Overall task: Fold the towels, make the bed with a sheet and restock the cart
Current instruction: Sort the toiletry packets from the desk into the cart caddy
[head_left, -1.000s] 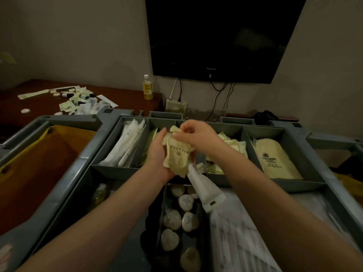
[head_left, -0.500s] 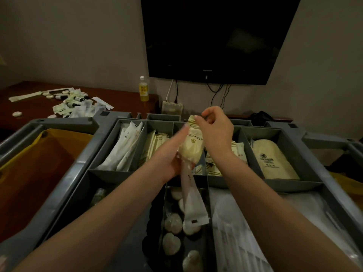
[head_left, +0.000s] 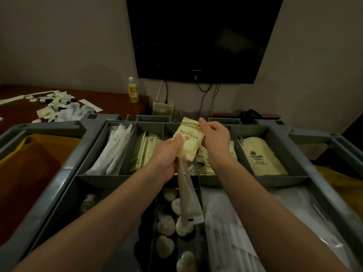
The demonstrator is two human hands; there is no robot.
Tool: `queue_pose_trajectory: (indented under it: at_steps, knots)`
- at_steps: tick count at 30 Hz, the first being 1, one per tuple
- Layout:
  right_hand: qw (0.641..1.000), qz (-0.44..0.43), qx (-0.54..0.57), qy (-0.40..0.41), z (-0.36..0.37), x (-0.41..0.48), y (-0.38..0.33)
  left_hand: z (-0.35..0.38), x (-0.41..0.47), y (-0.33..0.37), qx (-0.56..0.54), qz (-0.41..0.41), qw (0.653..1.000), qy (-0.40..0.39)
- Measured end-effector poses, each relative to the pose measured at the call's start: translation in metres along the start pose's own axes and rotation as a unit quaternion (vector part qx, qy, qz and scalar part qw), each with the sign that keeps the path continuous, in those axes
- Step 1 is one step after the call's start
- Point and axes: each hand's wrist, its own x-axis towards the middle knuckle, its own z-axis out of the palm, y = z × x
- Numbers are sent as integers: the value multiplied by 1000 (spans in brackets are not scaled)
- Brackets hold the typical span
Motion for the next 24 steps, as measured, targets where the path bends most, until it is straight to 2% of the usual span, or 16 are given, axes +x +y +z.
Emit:
queue_pose_trajectory:
  at_steps: [4, 5, 8, 10, 12, 14, 15, 16, 17, 18, 20, 22, 24]
  knots:
    - [983, 123, 72, -114, 3, -12, -3, 4, 2, 0, 9, -1, 1000, 8]
    - [984, 121, 77, -106, 3, -11, -2, 4, 2, -1, -2, -5, 1000, 10]
    - [990, 106, 93, 9, -8, 10, 3, 3, 1, 0, -38, -22, 998, 39]
    - [993, 113, -1, 44, -24, 32, 9, -4, 1, 1, -49, -31, 997, 53]
    - [971, 127, -201, 25, -37, 44, 19, -14, 0, 3, -50, -28, 997, 56]
    - [926, 71, -370, 29, -40, 42, 27, -23, -1, 4, -22, -7, 999, 45]
    - [921, 12, -390, 26, -35, 35, 24, -26, -2, 5, -5, 9, 999, 37]
    - [928, -41, -371, -7, -26, 27, 19, -30, -3, 6, 11, 25, 999, 30]
    - [940, -62, -327, -78, -16, 17, 11, -33, -3, 6, 25, 39, 998, 29]
    - [943, -48, -284, -168, -3, 5, 4, -36, -4, 7, 38, 52, 997, 32]
    - [918, -14, -253, -305, 20, -16, 0, -43, -4, 8, 55, 76, 995, 45]
    - [911, -34, -244, -331, 34, -29, -1, -53, -7, 10, 61, 97, 992, 52]
    - [930, -21, -179, -321, 38, -31, -2, -63, -12, 14, 65, 114, 990, 45]
